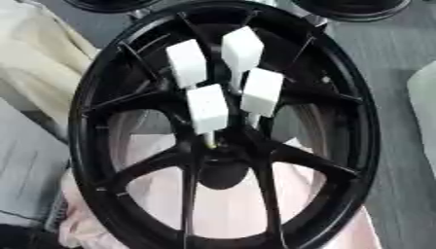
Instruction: Pull the pin out of the wheel hub.
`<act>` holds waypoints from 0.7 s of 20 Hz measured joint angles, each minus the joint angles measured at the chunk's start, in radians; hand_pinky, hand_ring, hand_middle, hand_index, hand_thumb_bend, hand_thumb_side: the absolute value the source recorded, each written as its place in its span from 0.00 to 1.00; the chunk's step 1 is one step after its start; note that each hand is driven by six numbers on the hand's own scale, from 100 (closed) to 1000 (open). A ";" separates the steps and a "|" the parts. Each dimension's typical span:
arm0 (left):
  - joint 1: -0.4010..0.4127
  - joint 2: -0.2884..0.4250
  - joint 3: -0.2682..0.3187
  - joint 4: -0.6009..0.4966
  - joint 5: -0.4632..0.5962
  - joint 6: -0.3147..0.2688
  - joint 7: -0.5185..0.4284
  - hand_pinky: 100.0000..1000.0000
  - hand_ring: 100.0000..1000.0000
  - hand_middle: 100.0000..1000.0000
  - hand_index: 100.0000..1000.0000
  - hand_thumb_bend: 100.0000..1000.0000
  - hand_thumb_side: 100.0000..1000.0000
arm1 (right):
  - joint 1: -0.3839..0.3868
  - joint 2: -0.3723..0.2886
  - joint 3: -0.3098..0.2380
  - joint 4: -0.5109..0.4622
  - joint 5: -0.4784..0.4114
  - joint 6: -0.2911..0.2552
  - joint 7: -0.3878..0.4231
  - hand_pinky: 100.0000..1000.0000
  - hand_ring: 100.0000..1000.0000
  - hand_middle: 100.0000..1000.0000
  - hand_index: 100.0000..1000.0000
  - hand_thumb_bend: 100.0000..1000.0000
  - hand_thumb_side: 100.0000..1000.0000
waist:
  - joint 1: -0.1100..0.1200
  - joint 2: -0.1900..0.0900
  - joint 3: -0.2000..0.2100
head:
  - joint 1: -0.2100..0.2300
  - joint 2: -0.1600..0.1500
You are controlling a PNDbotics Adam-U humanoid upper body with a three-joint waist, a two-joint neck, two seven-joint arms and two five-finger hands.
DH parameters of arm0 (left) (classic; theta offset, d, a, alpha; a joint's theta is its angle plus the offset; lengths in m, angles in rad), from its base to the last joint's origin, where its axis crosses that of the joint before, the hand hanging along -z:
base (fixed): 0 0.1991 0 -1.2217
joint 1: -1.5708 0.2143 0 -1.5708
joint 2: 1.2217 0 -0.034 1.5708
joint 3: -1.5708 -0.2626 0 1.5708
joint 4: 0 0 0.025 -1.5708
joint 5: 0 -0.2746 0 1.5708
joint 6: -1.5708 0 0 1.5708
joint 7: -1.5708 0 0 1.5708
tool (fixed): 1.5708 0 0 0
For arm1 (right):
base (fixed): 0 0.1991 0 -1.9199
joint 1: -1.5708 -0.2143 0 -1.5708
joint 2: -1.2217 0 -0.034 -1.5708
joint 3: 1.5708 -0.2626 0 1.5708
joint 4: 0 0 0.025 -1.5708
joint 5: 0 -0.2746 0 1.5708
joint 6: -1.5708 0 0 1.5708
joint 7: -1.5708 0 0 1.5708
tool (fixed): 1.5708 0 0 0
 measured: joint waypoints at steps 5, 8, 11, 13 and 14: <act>0.110 -0.162 0.076 0.000 0.011 -0.007 0.128 0.54 0.46 0.46 0.70 0.31 0.48 | -0.094 -0.195 0.103 0.102 0.030 -0.121 0.129 0.79 0.74 0.72 0.79 0.50 0.51 | -0.014 -0.006 0.000 | -0.007 0.013; 0.182 -0.250 0.102 0.001 0.021 0.004 0.177 0.54 0.45 0.45 0.70 0.30 0.51 | -0.199 -0.218 0.173 0.154 0.078 -0.159 0.211 0.79 0.75 0.73 0.80 0.50 0.53 | -0.022 -0.019 -0.013 | -0.007 0.024; 0.234 -0.312 0.126 0.001 0.031 0.025 0.196 0.53 0.44 0.44 0.69 0.30 0.54 | -0.326 -0.189 0.245 0.214 0.125 -0.188 0.296 0.79 0.75 0.73 0.80 0.49 0.53 | -0.026 -0.036 -0.036 | 0.008 0.035; 0.267 -0.345 0.142 0.001 0.036 0.047 0.208 0.53 0.44 0.44 0.69 0.30 0.55 | -0.417 -0.137 0.294 0.267 0.156 -0.208 0.360 0.79 0.75 0.73 0.80 0.48 0.53 | -0.026 -0.047 -0.053 | 0.025 0.043; 0.281 -0.359 0.150 0.001 0.040 0.062 0.213 0.52 0.44 0.44 0.69 0.30 0.56 | -0.462 -0.106 0.317 0.298 0.172 -0.221 0.396 0.79 0.75 0.74 0.80 0.48 0.53 | -0.025 -0.051 -0.062 | 0.034 0.045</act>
